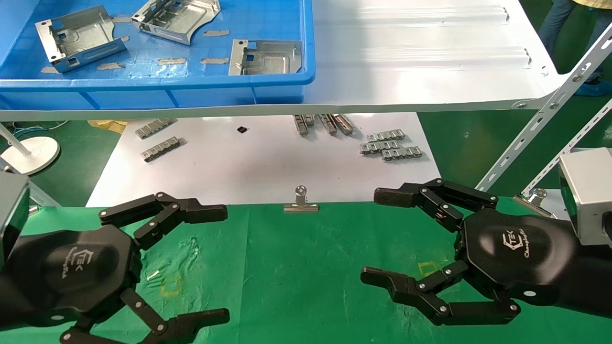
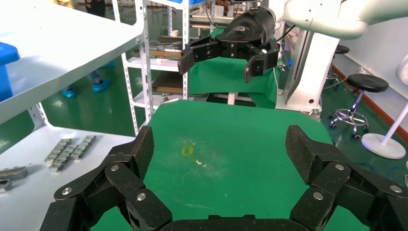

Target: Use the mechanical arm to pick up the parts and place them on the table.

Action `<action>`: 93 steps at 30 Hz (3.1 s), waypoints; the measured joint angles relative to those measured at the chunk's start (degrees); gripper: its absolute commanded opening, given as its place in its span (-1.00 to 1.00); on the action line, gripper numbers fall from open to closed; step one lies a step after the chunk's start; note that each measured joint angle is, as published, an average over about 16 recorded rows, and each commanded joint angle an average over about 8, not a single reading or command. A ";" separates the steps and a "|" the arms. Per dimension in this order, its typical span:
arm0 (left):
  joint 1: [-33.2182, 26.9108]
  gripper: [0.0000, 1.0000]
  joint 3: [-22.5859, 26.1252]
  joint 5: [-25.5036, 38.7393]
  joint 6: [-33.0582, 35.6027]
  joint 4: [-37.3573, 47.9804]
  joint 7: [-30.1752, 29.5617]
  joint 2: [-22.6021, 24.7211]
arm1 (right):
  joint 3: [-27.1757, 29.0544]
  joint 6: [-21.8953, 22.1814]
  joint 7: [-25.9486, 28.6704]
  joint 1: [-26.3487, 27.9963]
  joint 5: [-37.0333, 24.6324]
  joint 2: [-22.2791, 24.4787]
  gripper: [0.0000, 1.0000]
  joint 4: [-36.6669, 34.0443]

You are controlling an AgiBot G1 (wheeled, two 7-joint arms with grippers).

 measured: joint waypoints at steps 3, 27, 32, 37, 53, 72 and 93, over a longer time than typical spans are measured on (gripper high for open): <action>0.00 1.00 0.00 0.00 0.00 0.00 0.00 0.00 | 0.00 0.00 0.00 0.00 0.00 0.00 1.00 0.00; 0.00 1.00 0.00 0.00 0.00 0.00 0.00 0.00 | 0.00 0.00 0.00 0.00 0.00 0.00 -1.00 0.00; 0.00 1.00 0.00 0.00 0.00 0.00 0.00 0.00 | 0.00 0.00 0.00 0.00 0.00 0.00 -1.00 0.00; 0.00 1.00 0.00 0.00 0.00 0.00 0.00 0.00 | 0.00 0.00 0.00 0.00 0.00 0.00 -1.00 0.00; 0.00 1.00 0.00 0.00 0.00 0.00 0.00 0.00 | 0.00 0.00 0.00 0.00 0.00 0.00 -1.00 0.00; 0.01 1.00 0.00 0.00 0.01 0.00 0.00 0.00 | 0.00 0.00 0.00 0.00 0.00 0.00 -1.00 0.00; -19.05 1.00 2.97 13.60 -14.22 6.64 -7.35 4.17 | 0.00 0.00 0.00 0.00 0.00 0.00 -1.00 0.00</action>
